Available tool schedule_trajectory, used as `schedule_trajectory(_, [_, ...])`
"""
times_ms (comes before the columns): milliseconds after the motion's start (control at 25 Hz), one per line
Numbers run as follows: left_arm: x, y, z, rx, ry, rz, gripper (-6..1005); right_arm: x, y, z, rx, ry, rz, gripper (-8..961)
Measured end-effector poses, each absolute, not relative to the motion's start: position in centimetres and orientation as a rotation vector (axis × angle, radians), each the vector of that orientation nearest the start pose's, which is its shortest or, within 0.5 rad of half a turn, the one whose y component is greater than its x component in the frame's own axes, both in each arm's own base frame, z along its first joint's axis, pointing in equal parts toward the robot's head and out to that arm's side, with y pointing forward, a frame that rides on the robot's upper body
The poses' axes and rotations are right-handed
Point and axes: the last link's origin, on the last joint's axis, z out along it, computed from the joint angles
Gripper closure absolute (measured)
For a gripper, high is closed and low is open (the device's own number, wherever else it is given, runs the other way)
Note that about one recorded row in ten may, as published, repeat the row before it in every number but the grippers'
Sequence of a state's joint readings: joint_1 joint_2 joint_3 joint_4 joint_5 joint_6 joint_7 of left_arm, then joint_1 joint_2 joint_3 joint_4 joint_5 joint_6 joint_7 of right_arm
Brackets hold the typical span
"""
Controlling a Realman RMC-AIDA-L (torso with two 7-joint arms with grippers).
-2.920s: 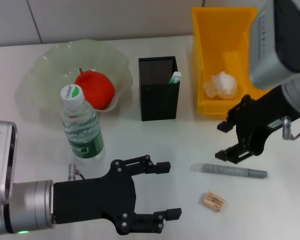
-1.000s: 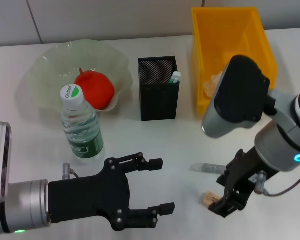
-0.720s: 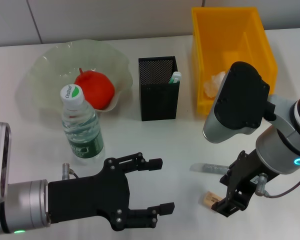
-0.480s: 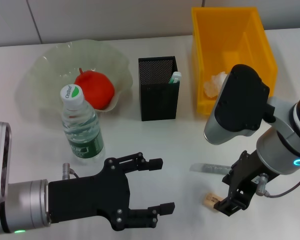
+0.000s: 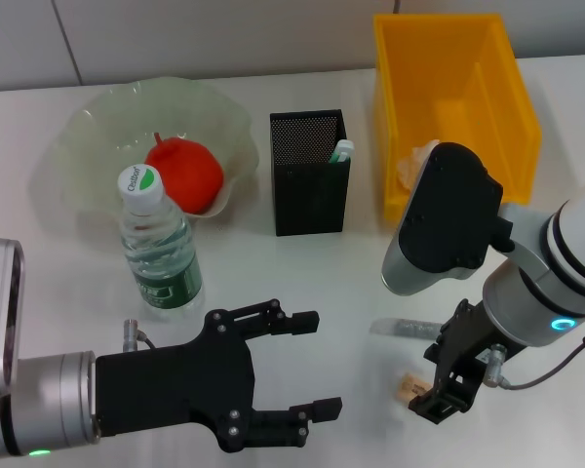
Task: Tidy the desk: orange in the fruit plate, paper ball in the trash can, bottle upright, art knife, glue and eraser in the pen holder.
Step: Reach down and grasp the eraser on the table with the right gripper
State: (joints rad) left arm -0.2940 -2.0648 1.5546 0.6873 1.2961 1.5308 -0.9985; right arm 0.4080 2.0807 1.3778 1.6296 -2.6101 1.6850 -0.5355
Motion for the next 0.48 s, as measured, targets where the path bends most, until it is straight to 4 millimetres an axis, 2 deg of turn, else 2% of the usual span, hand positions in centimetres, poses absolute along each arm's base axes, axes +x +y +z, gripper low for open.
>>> schedule_trajectory(480, [-22.5,24.4,-6.8,-2.918,-0.126,-1.032,198,17.2,27.3,-4.7,-2.783,0.623,-0.808,355])
